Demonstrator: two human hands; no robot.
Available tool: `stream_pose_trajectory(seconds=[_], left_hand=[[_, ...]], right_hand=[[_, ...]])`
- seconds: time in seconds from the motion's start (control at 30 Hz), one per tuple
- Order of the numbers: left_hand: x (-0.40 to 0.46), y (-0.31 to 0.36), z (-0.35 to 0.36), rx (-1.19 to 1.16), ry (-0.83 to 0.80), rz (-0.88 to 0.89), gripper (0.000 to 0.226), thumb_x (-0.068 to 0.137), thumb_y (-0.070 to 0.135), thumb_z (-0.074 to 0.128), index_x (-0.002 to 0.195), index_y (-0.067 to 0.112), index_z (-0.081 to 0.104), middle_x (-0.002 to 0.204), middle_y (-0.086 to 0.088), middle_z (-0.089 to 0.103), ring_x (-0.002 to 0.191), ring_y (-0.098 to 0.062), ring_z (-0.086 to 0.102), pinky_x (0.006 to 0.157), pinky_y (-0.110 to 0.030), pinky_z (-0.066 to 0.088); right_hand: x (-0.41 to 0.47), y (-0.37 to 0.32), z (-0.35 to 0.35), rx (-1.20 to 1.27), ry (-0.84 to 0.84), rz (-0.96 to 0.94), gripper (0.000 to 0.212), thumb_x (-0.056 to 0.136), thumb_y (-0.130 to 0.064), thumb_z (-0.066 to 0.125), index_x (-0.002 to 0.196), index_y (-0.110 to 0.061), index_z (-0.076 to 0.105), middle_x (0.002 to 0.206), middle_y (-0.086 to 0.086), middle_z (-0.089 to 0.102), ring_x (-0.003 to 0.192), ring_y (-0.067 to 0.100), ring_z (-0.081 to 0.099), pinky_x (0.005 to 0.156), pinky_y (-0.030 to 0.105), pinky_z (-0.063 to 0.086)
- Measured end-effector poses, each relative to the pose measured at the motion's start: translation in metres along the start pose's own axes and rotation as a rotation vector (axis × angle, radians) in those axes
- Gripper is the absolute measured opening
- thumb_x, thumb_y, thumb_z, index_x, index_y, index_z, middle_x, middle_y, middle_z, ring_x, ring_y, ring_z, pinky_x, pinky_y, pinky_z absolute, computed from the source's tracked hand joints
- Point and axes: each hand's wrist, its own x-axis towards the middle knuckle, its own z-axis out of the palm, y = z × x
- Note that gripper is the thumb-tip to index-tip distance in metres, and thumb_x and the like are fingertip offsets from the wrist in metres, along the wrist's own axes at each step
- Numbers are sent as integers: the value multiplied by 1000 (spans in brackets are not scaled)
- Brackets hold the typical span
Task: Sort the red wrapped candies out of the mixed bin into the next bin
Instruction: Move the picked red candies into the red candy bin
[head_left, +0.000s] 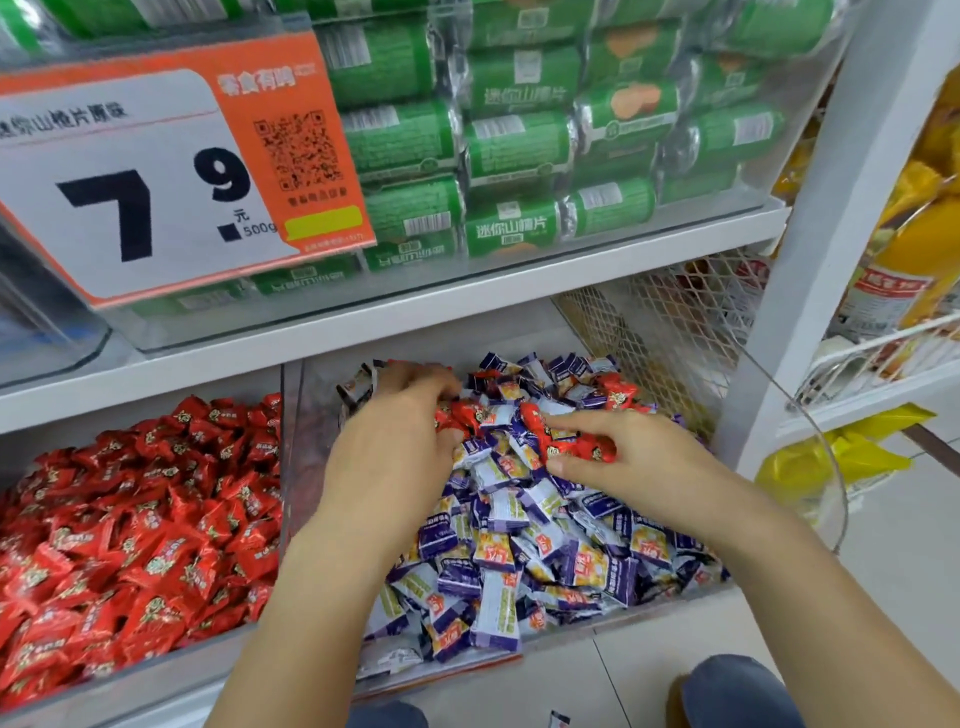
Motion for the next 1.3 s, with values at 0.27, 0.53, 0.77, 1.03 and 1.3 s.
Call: stream_pose_trajectory(seconds=[0.27,0.53,0.77,1.03,1.3], left_hand=[[14,0,7,255,-279,69,42,94,43,48,132,55,35,131,8,54,115,-20,54,77,-32,43],[-2,-1,3,254,-68,86,32,94,47,45,125,40,42,106,6,64,95,-22,62,64,-29,44],[-16,2,-18,-8,79,88,29,88,54,48,114,43,45,93,6,62,89,-25,60,63,-32,40],[-35,-2,-29,-214,104,100,23,81,55,48,102,45,48,75,10,59,63,-14,54,60,-34,44],[-59,-33,-65,-973,-36,-127,24,78,42,65,95,25,63,84,-1,73,62,-27,63,51,-24,47]], right_hand=[[-2,1,-10,21,76,-14,15,85,-32,63,97,-41,63,67,-12,60,62,1,53,60,18,40],[-5,18,-29,-213,385,152,15,91,-26,51,105,-30,55,74,4,64,69,24,55,57,32,36],[5,18,-15,-299,165,187,29,92,-34,49,120,-28,54,97,6,64,95,28,58,67,31,42],[11,20,-5,-391,129,196,24,91,-33,53,114,-26,59,106,8,65,101,30,59,70,31,43],[-51,-11,-36,-213,507,-17,21,86,-32,62,106,-24,65,81,-6,57,73,21,53,61,30,33]])
